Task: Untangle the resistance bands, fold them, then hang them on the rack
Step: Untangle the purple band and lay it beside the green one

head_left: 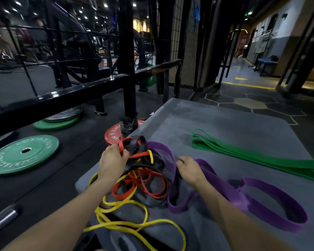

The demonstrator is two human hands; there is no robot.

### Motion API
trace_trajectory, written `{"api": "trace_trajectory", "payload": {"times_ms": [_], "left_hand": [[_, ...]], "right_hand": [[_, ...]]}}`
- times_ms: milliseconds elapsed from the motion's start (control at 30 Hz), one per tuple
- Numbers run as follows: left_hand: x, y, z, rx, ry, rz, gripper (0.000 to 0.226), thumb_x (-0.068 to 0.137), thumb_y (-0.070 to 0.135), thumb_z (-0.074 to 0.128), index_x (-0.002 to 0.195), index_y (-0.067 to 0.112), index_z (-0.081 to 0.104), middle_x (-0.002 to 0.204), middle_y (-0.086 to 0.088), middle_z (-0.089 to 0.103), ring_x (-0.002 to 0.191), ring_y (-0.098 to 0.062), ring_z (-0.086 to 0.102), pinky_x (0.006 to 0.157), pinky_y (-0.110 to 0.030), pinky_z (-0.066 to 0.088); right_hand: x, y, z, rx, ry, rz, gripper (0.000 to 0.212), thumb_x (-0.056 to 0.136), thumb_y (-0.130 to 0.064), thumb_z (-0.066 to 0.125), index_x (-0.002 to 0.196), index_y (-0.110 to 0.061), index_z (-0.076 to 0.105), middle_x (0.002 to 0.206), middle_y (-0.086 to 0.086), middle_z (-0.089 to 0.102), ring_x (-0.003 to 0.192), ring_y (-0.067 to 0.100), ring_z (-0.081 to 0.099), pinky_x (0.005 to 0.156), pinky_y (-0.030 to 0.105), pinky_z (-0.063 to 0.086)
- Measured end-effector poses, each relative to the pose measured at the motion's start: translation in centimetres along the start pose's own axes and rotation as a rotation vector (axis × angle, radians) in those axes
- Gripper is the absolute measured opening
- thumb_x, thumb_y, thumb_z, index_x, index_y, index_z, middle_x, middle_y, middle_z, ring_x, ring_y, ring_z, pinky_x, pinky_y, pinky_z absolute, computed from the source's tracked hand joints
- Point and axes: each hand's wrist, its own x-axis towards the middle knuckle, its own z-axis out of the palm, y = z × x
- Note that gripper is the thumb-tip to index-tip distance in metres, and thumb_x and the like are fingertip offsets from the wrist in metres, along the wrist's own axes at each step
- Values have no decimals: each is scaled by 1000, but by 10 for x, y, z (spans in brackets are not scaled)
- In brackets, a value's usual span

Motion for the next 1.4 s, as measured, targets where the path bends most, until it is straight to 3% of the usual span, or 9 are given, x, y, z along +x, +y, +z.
{"api": "trace_trajectory", "payload": {"times_ms": [133,267,367,633,733,867,1100,1200,1400], "left_hand": [[1,-5,6,-7,-23,40,34,91,21,53,64,6,38,65,-5,41,68,-24,41,60,-32,26],[2,-7,10,-35,-7,50,36,91,22,53,61,11,36,67,-5,42,68,-24,42,61,-32,26],[3,-8,12,-29,-11,49,31,91,25,53,70,5,45,75,-9,48,73,-26,46,62,-33,31],[5,0,14,2,-20,52,32,93,26,52,71,6,42,78,-8,45,80,-31,50,64,-37,35],[0,8,12,57,3,71,30,92,28,52,74,6,43,83,-9,46,88,-32,50,70,-40,37],[-2,11,16,269,99,76,33,85,34,60,88,1,57,104,-15,50,105,-35,45,93,-44,36],[3,-1,19,212,-89,-223,59,80,43,65,117,4,38,130,-18,38,123,-41,38,98,-51,36],[5,3,15,95,-120,-138,42,84,30,64,108,4,40,119,-18,44,111,-41,48,86,-48,42],[7,17,10,22,-62,-28,28,86,14,60,109,7,45,111,-12,51,104,-35,54,80,-44,45]], "right_hand": [[10,-7,9,-184,-51,-59,38,79,-45,65,90,-9,60,98,16,66,97,31,60,79,34,43],[14,-18,14,-316,1,11,34,82,-25,59,110,-4,57,118,18,60,114,35,54,90,39,46],[18,-21,8,-439,-45,13,30,86,-15,53,115,-3,52,124,19,56,117,36,52,92,39,44],[9,-9,-16,-594,-73,-16,37,94,-25,47,122,0,47,129,22,47,121,36,43,100,37,36],[7,-5,-6,-539,-111,-41,54,90,-41,55,126,-3,42,130,20,43,123,36,40,102,40,35],[8,-12,1,-507,-111,-50,53,85,-36,63,123,-5,43,129,16,50,121,33,49,96,38,41],[14,-14,-5,-435,77,20,20,91,-14,43,101,-3,56,118,20,59,109,38,56,84,38,45],[16,-12,-14,-262,204,63,14,89,-14,44,81,-6,50,106,21,62,98,39,59,75,38,44],[10,-14,-45,17,506,-38,16,90,-10,46,91,1,56,93,23,64,91,38,59,73,38,42]]}}
